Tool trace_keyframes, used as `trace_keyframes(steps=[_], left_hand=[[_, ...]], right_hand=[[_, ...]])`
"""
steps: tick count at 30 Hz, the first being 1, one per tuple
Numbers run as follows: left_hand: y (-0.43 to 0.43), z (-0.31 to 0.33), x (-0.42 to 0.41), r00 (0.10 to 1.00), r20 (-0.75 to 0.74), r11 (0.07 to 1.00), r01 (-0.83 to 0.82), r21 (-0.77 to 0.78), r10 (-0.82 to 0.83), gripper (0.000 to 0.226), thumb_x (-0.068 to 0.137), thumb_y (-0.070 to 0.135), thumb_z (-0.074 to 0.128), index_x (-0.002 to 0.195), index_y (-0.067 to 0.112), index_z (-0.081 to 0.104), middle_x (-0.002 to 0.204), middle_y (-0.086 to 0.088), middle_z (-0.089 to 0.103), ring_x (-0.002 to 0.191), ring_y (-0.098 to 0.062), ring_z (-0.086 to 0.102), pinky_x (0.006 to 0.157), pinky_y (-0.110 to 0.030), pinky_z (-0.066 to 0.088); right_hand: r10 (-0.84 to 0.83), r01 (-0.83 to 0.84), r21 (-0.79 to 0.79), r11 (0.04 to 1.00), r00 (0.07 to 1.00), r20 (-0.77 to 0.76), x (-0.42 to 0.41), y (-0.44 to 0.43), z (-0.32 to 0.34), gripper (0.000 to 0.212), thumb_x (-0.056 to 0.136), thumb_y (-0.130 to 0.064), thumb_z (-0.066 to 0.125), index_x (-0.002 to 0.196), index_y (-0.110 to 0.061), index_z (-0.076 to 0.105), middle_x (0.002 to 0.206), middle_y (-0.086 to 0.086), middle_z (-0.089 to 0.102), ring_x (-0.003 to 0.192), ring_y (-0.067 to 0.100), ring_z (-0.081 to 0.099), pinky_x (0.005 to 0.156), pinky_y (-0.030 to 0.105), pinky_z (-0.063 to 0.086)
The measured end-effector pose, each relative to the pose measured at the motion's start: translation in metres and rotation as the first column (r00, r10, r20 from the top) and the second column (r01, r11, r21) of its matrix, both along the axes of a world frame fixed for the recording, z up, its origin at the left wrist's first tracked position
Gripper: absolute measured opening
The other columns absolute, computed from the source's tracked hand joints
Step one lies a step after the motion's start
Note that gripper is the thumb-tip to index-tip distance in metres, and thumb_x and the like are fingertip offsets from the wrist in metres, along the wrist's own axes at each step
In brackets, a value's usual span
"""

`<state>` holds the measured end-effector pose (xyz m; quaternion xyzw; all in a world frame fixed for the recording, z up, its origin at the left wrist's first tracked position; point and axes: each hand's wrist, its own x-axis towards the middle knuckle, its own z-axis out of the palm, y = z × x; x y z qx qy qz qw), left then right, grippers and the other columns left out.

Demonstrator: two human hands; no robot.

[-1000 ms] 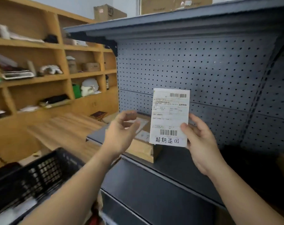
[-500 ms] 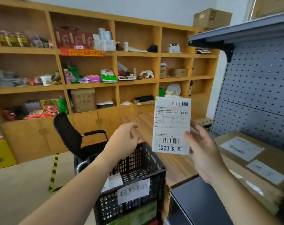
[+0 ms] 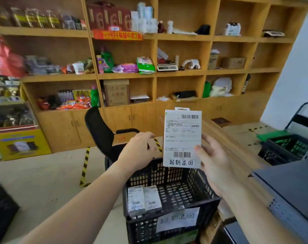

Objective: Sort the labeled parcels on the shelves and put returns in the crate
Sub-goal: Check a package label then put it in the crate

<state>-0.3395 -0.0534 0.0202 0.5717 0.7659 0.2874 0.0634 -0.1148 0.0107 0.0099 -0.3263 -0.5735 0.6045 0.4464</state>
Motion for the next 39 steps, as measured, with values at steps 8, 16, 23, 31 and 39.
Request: trace_keyframes(steps=[8, 16, 23, 31, 39], left_hand=[[0.06, -0.081, -0.052, 0.987, 0.109, 0.985, -0.1, -0.14, 0.116, 0.046, 0.099, 0.027, 0.06, 0.143, 0.026, 0.052, 0.14, 0.003, 0.056, 0.128, -0.018, 0.056, 0.104, -0.032, 0.046], [0.111, -0.175, -0.093, 0.929, 0.193, 0.904, -0.233, -0.359, 0.316, 0.042, 0.098, 0.026, 0.058, 0.14, 0.026, 0.054, 0.134, 0.003, 0.059, 0.116, -0.017, 0.059, 0.096, -0.031, 0.05], [0.119, -0.269, -0.102, 0.857, 0.272, 0.799, -0.234, -0.553, 0.439, 0.046, 0.099, 0.023, 0.057, 0.144, 0.026, 0.052, 0.148, 0.002, 0.052, 0.131, -0.02, 0.053, 0.109, -0.036, 0.043], [0.142, -0.366, -0.112, 0.831, 0.298, 0.704, -0.149, -0.694, 0.47, 0.049, 0.1, 0.02, 0.056, 0.148, 0.024, 0.045, 0.146, -0.009, 0.052, 0.103, -0.029, 0.065, 0.081, -0.038, 0.054], [0.143, -0.448, -0.119, 0.861, 0.23, 0.586, -0.095, -0.805, 0.454, 0.074, 0.1, 0.004, 0.055, 0.162, 0.027, 0.022, 0.171, 0.0, 0.008, 0.155, -0.025, 0.016, 0.121, -0.043, 0.032]], right_hand=[[0.109, -0.077, -0.186, 0.98, 0.979, 0.172, -0.066, 0.094, -0.084, 0.037, 0.104, -0.01, 0.057, 0.134, -0.032, 0.056, 0.12, 0.001, 0.075, 0.107, 0.018, 0.074, 0.095, 0.049, 0.059], [0.284, -0.091, -0.49, 0.867, 0.898, 0.335, -0.11, 0.177, -0.203, 0.038, 0.102, -0.01, 0.059, 0.136, -0.027, 0.053, 0.116, 0.004, 0.074, 0.102, 0.023, 0.075, 0.087, 0.047, 0.062], [0.463, -0.039, -0.666, 0.745, 0.749, 0.474, -0.139, 0.204, -0.308, 0.029, 0.104, -0.011, 0.055, 0.13, -0.024, 0.055, 0.125, 0.001, 0.07, 0.106, 0.022, 0.07, 0.084, 0.039, 0.059], [0.486, 0.07, -0.677, 0.732, 0.643, 0.592, -0.177, 0.214, -0.407, 0.039, 0.103, -0.011, 0.057, 0.142, -0.014, 0.049, 0.13, 0.005, 0.066, 0.098, 0.017, 0.068, 0.079, 0.033, 0.057], [0.468, 0.108, -0.663, 0.741, 0.624, 0.625, -0.207, 0.219, -0.468, 0.044, 0.103, -0.008, 0.054, 0.146, -0.012, 0.044, 0.131, 0.003, 0.063, 0.106, 0.019, 0.062, 0.086, 0.029, 0.05]])
